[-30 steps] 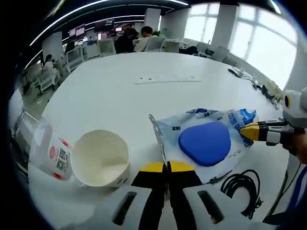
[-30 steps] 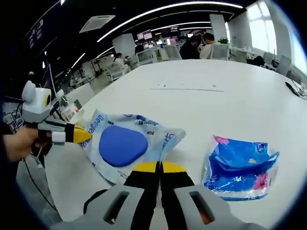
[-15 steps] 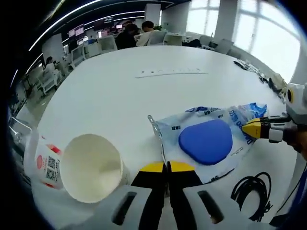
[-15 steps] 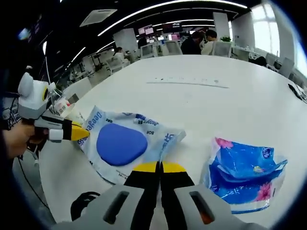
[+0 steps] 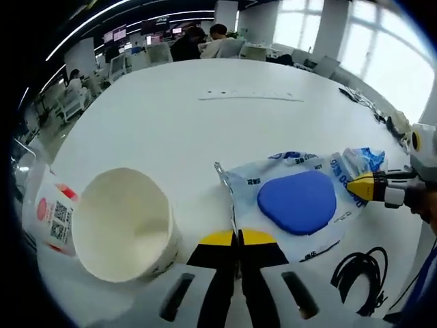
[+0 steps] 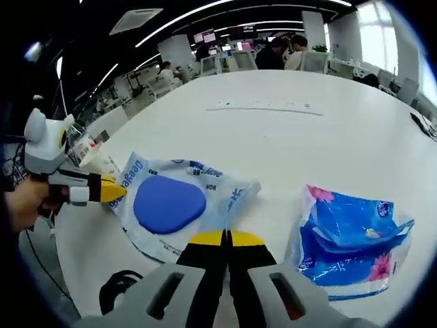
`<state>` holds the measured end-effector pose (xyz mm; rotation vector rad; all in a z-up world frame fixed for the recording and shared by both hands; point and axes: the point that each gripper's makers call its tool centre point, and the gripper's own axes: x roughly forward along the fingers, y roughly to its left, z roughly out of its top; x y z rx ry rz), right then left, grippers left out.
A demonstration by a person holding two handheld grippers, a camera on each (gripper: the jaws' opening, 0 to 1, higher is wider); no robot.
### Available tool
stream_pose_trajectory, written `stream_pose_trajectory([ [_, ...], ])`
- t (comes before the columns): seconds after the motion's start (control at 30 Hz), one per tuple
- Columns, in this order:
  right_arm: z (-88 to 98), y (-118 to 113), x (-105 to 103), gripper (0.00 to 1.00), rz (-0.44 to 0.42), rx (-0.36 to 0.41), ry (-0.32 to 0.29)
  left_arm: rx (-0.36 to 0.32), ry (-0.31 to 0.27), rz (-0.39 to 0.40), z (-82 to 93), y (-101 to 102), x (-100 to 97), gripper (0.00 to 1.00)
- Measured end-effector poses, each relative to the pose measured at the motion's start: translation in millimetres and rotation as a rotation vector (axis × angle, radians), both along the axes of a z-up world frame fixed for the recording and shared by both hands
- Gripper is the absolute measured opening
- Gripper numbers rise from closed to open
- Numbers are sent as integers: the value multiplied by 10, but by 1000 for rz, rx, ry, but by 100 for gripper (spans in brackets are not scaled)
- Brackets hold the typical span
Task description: Arrange the tabletop items into an orderly group along one side of the table until the central work area is clear of visible clutter.
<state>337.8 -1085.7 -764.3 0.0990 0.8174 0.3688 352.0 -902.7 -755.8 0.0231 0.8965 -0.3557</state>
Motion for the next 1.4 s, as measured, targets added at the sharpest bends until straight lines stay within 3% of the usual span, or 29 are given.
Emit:
stream_pose_trajectory([
  [0.17,4,21,0,0,52,-73,-18,13,-7,3,-35,3,-10,0],
  [0.3,0,0,9,0,-4,-13,6,19,-11,10,-33,5,-11,0],
  [0.47,-6,-1,5,0,-3,7,10,18,-19,-5,-40,6,-22,0],
  [0.63,-4,26,0,0,59,-92,-21,2,-8,19,-42,10,-30,0],
  [0.73,-8,16,8,0,32,-62,-8,19,-6,1,-37,3,-33,0],
  [0.83,-9,27,0,0,60,-88,-25,27,-12,-16,-33,-2,-39,0],
  [0.97,0,26,9,0,36,-76,-17,18,2,5,-42,5,-62,4],
  [1.0,8,48,7,7,46,-70,-30,17,2,8,-38,7,-64,6],
  [1.1,-23,92,6,35,134,-152,-96,3,-15,1,-3,-20,-69,14],
  [1.13,-6,117,-19,40,132,-144,-98,0,-20,0,13,-24,-73,15],
  [1.23,31,157,-76,41,133,-124,-99,-20,-51,14,99,-27,-58,23],
  [1.3,97,200,-80,42,145,-118,-133,-40,-71,20,171,-34,-45,30],
  [1.37,155,223,-86,43,148,-110,-146,-103,-124,-17,277,-133,-14,34],
  [1.4,201,236,-79,43,151,-104,-160,-88,-103,-2,276,-84,-52,36],
])
